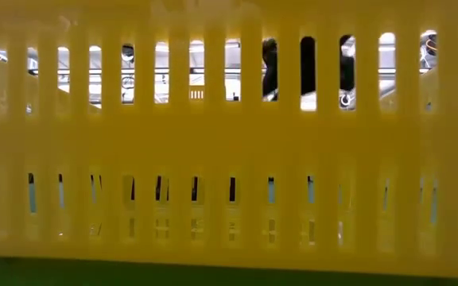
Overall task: Stack baskets on shelf by color
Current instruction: Stack the top yellow bin on top of the other yellow bin on the shelf
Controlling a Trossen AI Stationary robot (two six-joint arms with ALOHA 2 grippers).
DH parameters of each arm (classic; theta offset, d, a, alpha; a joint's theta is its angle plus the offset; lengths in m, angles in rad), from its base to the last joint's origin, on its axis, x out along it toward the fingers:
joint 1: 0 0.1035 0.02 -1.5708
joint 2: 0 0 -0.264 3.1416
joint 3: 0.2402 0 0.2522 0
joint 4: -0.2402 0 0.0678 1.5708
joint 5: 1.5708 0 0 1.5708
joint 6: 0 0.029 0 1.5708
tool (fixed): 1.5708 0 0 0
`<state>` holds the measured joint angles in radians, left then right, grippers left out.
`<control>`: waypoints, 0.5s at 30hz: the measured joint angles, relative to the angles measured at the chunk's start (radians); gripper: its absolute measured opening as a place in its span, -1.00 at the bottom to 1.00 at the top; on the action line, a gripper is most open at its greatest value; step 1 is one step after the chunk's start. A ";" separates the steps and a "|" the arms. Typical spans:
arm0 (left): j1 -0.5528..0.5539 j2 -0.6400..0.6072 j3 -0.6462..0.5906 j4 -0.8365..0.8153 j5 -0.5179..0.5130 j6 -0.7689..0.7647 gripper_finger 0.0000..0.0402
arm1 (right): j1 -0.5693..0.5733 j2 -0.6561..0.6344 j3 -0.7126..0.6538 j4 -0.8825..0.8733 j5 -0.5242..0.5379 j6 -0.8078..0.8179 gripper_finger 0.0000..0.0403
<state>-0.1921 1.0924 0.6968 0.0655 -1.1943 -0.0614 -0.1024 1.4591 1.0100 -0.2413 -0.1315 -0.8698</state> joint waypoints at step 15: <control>0.039 0.000 0.000 0.049 0.046 0.036 -0.28 | -0.036 0.346 0.820 -0.564 -0.077 0.020 -0.33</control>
<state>-0.1528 1.0920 0.6968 0.1148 -1.1486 -0.0250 -0.1379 1.8053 1.8301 -0.8052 -0.2082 -0.8494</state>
